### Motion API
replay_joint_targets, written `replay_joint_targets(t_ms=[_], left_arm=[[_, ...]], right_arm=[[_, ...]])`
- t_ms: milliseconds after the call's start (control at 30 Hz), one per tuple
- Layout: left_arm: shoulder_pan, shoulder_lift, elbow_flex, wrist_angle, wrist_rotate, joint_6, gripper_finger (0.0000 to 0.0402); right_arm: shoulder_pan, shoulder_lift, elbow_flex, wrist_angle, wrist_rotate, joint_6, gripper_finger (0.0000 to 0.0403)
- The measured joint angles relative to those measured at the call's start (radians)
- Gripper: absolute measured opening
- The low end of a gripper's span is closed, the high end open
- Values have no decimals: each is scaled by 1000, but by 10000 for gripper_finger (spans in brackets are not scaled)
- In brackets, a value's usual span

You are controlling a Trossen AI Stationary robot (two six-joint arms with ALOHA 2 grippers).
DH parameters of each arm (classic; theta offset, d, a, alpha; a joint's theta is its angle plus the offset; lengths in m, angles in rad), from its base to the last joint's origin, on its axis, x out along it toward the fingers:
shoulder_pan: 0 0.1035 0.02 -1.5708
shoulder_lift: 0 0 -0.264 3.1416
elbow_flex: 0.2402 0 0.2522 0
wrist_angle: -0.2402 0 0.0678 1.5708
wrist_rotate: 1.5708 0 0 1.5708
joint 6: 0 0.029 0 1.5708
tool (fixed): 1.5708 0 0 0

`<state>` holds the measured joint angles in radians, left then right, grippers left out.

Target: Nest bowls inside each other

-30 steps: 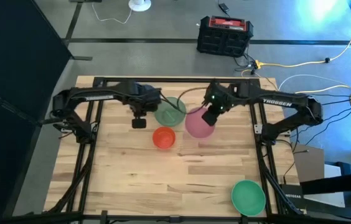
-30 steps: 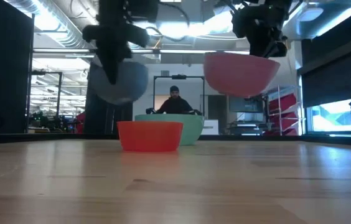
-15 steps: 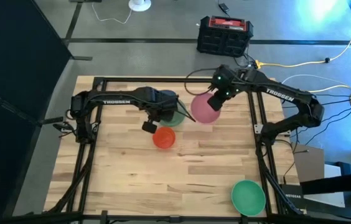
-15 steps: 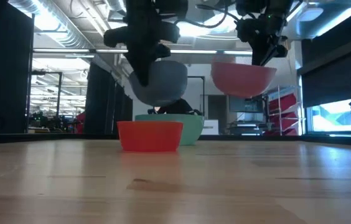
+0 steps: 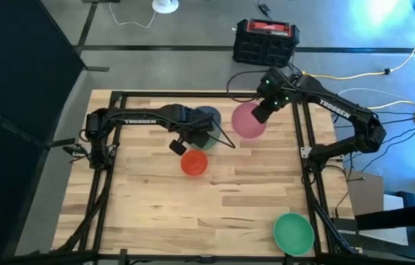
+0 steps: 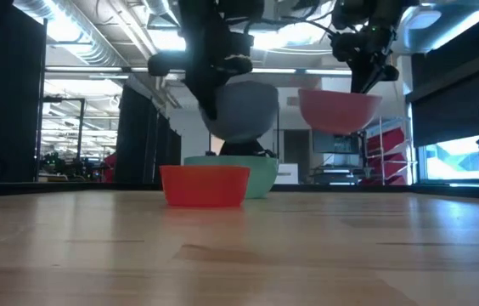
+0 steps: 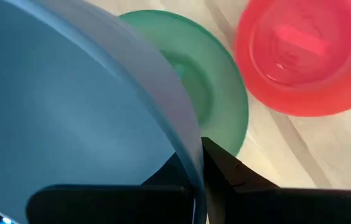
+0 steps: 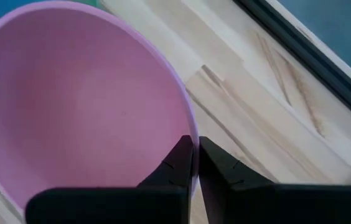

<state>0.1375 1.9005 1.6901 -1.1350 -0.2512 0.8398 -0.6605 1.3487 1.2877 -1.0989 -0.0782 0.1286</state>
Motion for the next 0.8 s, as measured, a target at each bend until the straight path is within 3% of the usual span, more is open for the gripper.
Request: replay_joint_targets(t_ms=[800], left_arm=[[-2,146,-2,-82,-60,-185,1]], right_arm=[[-36,0,0,-45,-20,-56,0]])
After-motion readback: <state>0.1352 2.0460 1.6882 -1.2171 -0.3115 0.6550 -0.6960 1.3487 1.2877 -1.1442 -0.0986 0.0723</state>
